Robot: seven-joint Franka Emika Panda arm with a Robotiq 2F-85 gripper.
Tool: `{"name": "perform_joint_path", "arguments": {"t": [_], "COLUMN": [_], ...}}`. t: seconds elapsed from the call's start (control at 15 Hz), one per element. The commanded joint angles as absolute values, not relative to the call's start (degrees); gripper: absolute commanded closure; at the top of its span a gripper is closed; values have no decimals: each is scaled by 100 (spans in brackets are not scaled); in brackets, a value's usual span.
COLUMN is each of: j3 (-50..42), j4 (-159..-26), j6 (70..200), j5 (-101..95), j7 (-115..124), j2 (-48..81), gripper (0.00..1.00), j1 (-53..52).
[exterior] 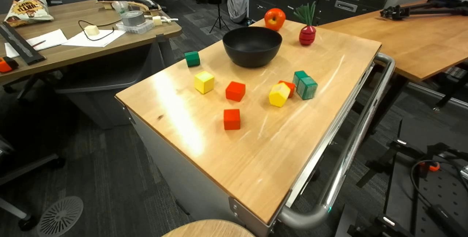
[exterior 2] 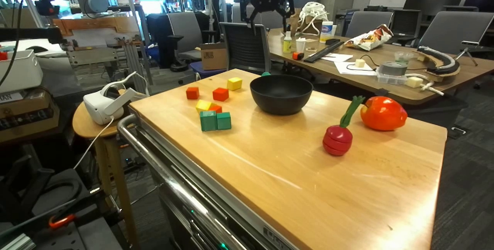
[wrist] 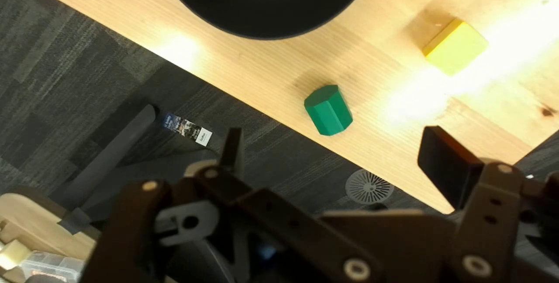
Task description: Move the apple to the top right corner of the countertop, place all the blocks inside the black bowl, put the radish in the bowl
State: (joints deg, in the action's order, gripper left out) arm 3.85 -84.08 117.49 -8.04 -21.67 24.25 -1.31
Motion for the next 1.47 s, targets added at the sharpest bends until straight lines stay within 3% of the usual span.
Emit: {"name": "perform_joint_path", "arguments": {"t": [0.0, 0.33, 0.47, 0.73, 1.13, 1.2, 1.27, 1.4], "j3": [398, 469, 427, 420, 753, 767, 763, 730], "j4": [-7473, -6540, -7058, -6734, -6105, -6014, -5930, -5761], "j6": [11659, 11603, 11739, 11755, 10473, 10390, 10331, 10312], "j5": [-1018, -955, -1013, -1008, -541, -517, -521, -537], "j7": [-2227, -2379, -2208, -2254, -3096, -3120, -3122, -3047], "j2": [3294, 4414, 4137, 4393, 5025, 5121, 5195, 5319], "gripper": [0, 0, 0, 0, 0, 25, 26, 42], "j1": [-315, -367, -390, -377, -201, -195, -206, -237]}}
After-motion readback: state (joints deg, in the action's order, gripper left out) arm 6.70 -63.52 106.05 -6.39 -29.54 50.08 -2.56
